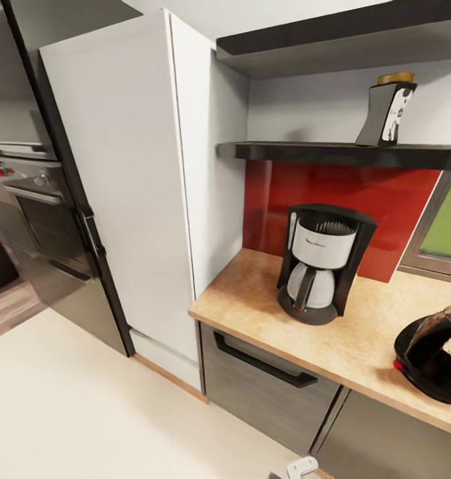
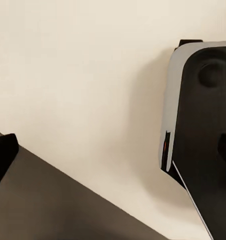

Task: Set up a coffee station on the kitchen countertop: keep the coffee maker on the countertop, move the bottle of coffee from the kitchen shelf to the counter next to the coffee maker, place a paper coffee filter on top of the coffee maker, put the saucer next to the coffee maker with the coffee cup on the saucer, and place the electric kettle next to the coffee maker.

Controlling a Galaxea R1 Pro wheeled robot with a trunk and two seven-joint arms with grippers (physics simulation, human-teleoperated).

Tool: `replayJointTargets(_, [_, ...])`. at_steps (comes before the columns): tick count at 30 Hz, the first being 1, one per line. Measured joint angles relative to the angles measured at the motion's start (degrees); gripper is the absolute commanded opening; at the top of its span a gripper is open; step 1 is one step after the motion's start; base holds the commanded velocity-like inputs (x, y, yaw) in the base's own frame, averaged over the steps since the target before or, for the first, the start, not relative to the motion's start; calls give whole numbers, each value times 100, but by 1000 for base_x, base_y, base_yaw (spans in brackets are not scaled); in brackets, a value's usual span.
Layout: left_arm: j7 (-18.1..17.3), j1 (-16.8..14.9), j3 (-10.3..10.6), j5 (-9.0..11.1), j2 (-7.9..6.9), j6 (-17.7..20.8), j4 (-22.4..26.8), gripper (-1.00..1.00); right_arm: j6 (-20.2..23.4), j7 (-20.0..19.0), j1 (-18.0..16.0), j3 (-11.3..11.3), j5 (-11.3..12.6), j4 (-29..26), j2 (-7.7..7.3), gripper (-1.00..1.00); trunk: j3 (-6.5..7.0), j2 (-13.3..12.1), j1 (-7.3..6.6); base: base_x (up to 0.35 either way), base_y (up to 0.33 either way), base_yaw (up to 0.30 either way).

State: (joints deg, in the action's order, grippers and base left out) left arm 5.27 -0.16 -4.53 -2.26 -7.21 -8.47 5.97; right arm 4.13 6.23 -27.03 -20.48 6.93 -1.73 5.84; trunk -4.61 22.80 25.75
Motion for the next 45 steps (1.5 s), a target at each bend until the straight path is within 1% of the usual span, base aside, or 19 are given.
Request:
replayJointTargets(10, [35,0,80,-53,-17,-32,-2,100,9,-4,0,16,9,-3,12,-100,0,0,0,0,0,-298])
replayJointTargets(13, [37,0,81,-52,-20,-32,-6,100,16,-8,0,123,88,4,10,-100,0,0,0,0,0,-298])
replayJointTargets(15, [38,0,83,-52,-15,-33,-9,100,19,-9,33,262,229,21,1,-100,0,0,0,0,0,-298])
replayJointTargets(17, [38,0,88,-56,-17,-32,-10,100,20,-10,109,323,298,27,-26,-100,0,0,0,0,0,-298])
replayJointTargets(19, [38,0,82,-54,-43,-30,-12,100,19,-10,225,365,339,31,-66,-100,0,0,0,0,4,-298])
replayJointTargets(22, [40,2,73,-53,-77,-32,-10,100,17,-12,293,378,357,32,-96,-100,0,0,0,0,111,-298])
replayJointTargets(28, [41,7,75,-52,-80,-25,-9,100,14,-20,324,389,365,31,-125,-100,0,0,0,0,257,-298])
replayJointTargets(30, [42,8,76,-52,-76,-17,-9,100,13,-21,329,391,365,32,-166,-100,0,0,0,0,294,-298])
replayJointTargets(32, [41,8,81,-55,-70,-16,-12,100,13,-23,332,388,365,32,-260,-100,0,0,0,0,299,-298])
replayJointTargets(35, [41,9,89,-61,-73,-15,-14,100,13,-25,337,386,366,32,-331,-100,0,0,0,0,303,-298])
replayJointTargets(41, [41,8,79,-60,-85,12,-8,100,13,-11,403,385,366,36,-370,-100,-1,0,0,0,305,-298])
replayJointTargets(45, [41,8,78,-60,-81,17,-2,100,13,7,517,386,367,40,-403,-100,-1,0,0,18,308,-298])
